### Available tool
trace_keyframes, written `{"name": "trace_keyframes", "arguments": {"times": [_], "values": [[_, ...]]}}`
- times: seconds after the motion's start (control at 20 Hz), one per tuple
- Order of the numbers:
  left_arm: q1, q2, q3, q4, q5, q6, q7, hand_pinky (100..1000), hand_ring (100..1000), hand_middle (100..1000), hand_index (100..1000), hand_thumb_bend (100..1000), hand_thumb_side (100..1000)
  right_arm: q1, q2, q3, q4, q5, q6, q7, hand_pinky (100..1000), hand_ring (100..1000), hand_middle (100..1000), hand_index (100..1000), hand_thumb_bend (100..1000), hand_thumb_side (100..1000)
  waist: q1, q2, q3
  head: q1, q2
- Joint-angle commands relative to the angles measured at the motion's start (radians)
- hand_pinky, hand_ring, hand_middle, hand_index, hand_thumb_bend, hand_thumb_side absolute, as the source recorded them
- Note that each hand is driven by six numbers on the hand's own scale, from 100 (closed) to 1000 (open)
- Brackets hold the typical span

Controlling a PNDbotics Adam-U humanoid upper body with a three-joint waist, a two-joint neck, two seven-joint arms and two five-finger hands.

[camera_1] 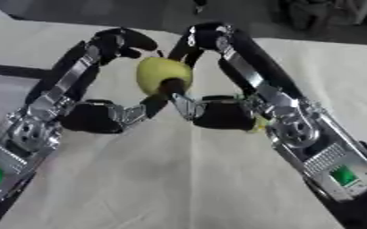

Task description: Pick up the objects with one hand, pass them to the other hand, and then place them into the box on the other side of the table.

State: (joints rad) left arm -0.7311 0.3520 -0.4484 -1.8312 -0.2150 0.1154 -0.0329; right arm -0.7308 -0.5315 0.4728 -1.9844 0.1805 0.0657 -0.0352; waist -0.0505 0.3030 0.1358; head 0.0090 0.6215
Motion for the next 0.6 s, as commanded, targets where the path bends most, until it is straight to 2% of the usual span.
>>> {"name": "trace_keyframes", "arguments": {"times": [0.05,0.35,0.55,0.6], "values": [[-0.023,-0.001,-0.002,-0.004,-0.007,0.0,0.001,826,833,730,769,422,384,-0.014,-0.002,-0.005,-0.016,-0.018,-0.018,0.006,752,516,554,534,100,100,0.004,-0.021,-0.002,0.005,-0.01],[-0.023,-0.005,-0.007,0.008,-0.01,0.004,-0.008,817,823,688,739,274,382,-0.01,-0.002,-0.006,-0.016,-0.03,-0.03,0.018,750,515,554,534,100,100,0.003,-0.02,-0.002,-0.004,-0.004],[-0.024,-0.004,-0.011,0.011,-0.006,0.007,-0.015,799,802,635,698,132,230,-0.007,-0.001,-0.004,-0.016,-0.032,-0.027,0.017,750,514,553,535,100,100,0.002,-0.02,-0.001,-0.004,-0.001],[-0.024,-0.004,-0.012,0.013,-0.007,0.009,-0.018,792,793,621,686,100,166,-0.007,-0.001,-0.003,-0.016,-0.033,-0.028,0.018,749,514,553,535,100,100,0.002,-0.02,0.0,-0.004,-0.001]]}}
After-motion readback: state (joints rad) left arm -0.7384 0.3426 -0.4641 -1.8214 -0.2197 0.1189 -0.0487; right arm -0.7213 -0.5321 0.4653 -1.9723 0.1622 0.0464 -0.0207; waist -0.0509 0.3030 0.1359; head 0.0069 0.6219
